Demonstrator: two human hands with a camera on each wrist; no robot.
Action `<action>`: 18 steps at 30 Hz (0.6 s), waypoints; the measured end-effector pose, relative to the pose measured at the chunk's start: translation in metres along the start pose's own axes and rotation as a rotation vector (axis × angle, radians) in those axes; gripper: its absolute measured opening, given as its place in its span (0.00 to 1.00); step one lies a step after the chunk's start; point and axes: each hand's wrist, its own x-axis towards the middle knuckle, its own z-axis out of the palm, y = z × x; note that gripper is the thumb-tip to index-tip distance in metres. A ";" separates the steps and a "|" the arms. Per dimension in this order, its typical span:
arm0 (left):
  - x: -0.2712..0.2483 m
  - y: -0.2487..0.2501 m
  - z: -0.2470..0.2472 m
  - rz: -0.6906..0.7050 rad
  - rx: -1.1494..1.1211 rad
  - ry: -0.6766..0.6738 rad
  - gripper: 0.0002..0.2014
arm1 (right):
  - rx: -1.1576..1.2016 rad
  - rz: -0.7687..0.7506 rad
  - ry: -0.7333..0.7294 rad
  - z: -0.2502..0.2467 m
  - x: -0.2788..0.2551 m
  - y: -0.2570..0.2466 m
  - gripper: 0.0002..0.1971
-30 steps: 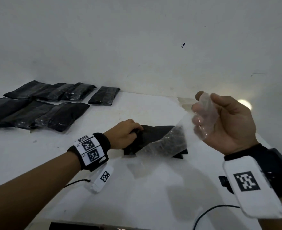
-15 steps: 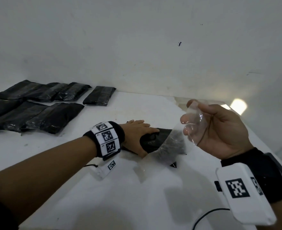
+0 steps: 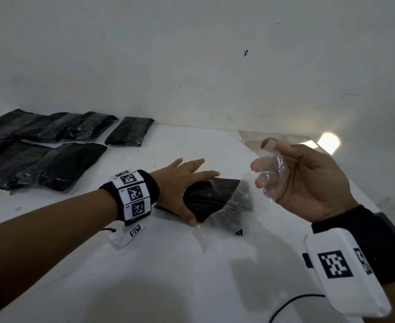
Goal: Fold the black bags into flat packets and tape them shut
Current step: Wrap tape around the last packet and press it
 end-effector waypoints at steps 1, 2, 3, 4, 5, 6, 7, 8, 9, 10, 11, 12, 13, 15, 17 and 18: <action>-0.005 0.001 -0.002 0.035 0.019 0.056 0.60 | -0.004 -0.007 -0.008 0.000 0.002 0.002 0.05; -0.010 0.002 -0.004 0.070 0.039 0.108 0.58 | -0.009 -0.009 -0.014 0.000 0.003 0.003 0.05; -0.014 0.003 -0.006 0.097 0.065 0.156 0.55 | -0.013 -0.008 -0.015 0.000 0.005 0.004 0.05; -0.018 0.003 -0.006 0.108 0.091 0.196 0.52 | -0.014 -0.003 -0.013 0.000 0.005 0.005 0.05; -0.022 0.003 -0.008 0.101 0.107 0.219 0.49 | -0.014 0.000 -0.010 0.000 0.006 0.007 0.05; -0.024 0.002 -0.009 0.075 0.100 0.206 0.47 | -0.013 0.002 -0.012 0.001 0.007 0.007 0.04; -0.026 0.000 -0.009 0.041 0.068 0.167 0.45 | -0.015 0.002 -0.019 0.002 0.007 0.008 0.04; -0.028 -0.002 -0.009 0.004 0.018 0.114 0.44 | -0.016 0.004 -0.030 0.003 0.008 0.008 0.04; -0.030 -0.004 -0.009 -0.021 -0.039 0.064 0.43 | -0.018 0.008 -0.034 0.003 0.008 0.009 0.04; -0.032 -0.006 -0.008 -0.031 -0.094 0.029 0.41 | -0.020 0.010 -0.034 0.005 0.009 0.009 0.04; -0.033 -0.007 -0.008 -0.032 -0.135 0.006 0.41 | -0.023 0.010 -0.030 0.005 0.010 0.009 0.04; -0.035 -0.007 -0.007 -0.025 -0.153 -0.008 0.40 | -0.023 0.014 -0.031 0.007 0.011 0.009 0.05; -0.036 -0.007 -0.006 -0.012 -0.156 -0.016 0.40 | -0.024 0.022 -0.032 0.008 0.011 0.009 0.05; -0.037 -0.006 -0.002 0.020 -0.147 -0.013 0.39 | -0.012 0.037 -0.045 0.010 0.012 0.009 0.06; -0.039 -0.005 0.000 0.045 -0.143 0.004 0.40 | -0.005 0.038 -0.051 0.011 0.013 0.009 0.06; -0.039 -0.006 0.000 0.047 -0.154 0.010 0.40 | -0.002 0.031 -0.058 0.012 0.014 0.010 0.05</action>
